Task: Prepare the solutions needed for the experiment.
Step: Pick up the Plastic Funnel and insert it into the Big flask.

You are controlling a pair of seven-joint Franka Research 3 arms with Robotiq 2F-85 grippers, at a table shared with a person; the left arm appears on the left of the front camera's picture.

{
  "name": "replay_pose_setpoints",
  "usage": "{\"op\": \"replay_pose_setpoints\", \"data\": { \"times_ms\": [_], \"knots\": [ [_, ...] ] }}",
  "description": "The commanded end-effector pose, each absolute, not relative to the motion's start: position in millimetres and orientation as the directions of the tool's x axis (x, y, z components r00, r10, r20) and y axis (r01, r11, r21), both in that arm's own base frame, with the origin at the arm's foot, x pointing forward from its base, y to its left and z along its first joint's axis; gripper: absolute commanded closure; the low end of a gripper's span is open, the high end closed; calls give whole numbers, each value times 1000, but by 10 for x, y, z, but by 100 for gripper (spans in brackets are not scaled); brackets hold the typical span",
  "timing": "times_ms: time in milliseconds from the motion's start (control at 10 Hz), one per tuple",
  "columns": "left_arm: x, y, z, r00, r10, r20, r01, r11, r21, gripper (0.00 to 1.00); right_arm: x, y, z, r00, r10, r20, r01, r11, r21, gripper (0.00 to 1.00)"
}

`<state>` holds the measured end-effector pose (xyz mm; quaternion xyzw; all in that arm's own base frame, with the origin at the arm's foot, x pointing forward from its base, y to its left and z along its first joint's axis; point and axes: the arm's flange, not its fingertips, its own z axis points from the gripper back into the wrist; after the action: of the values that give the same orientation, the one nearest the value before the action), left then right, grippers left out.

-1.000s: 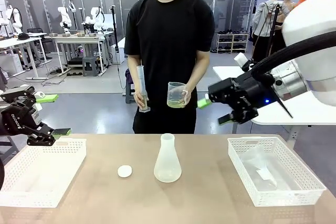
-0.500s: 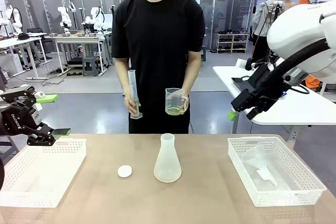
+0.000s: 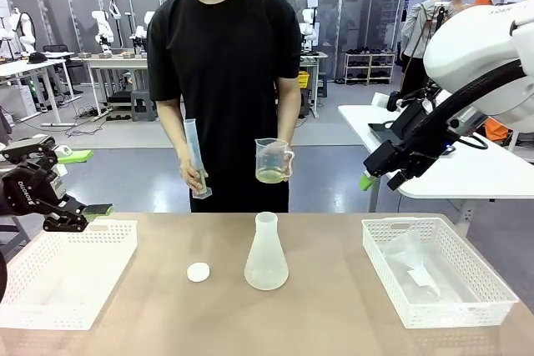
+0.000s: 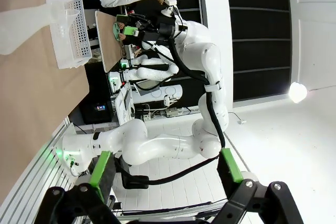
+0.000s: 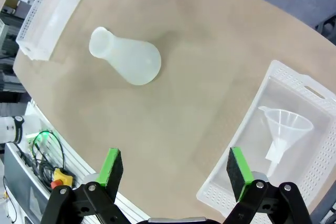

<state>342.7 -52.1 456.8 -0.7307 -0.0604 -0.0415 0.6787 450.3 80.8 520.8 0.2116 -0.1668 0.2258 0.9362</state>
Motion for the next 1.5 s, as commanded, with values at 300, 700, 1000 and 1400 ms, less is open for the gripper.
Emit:
{"op": "replay_pose_setpoints", "data": {
  "times_ms": [300, 700, 1000, 1400],
  "knots": [
    [3425, -520, 4587, 990, 29, 139, 141, -86, -986, 0, 4856, 472, 5133, 749, 544, 379, -621, 775, 115, 0],
    [3425, -520, 4587, 990, 29, 139, 141, -86, -986, 0, 5403, 22, 4990, 386, 856, 345, -902, 428, -53, 0],
    [3425, -520, 4587, 990, 29, 139, 141, -86, -986, 0, 5544, 88, 4784, 177, 957, 231, -981, 190, -32, 0],
    [3425, -520, 4587, 990, 29, 139, 141, -86, -986, 0, 5499, 190, 4659, 163, 960, 225, -984, 175, -34, 0]
  ]
}}
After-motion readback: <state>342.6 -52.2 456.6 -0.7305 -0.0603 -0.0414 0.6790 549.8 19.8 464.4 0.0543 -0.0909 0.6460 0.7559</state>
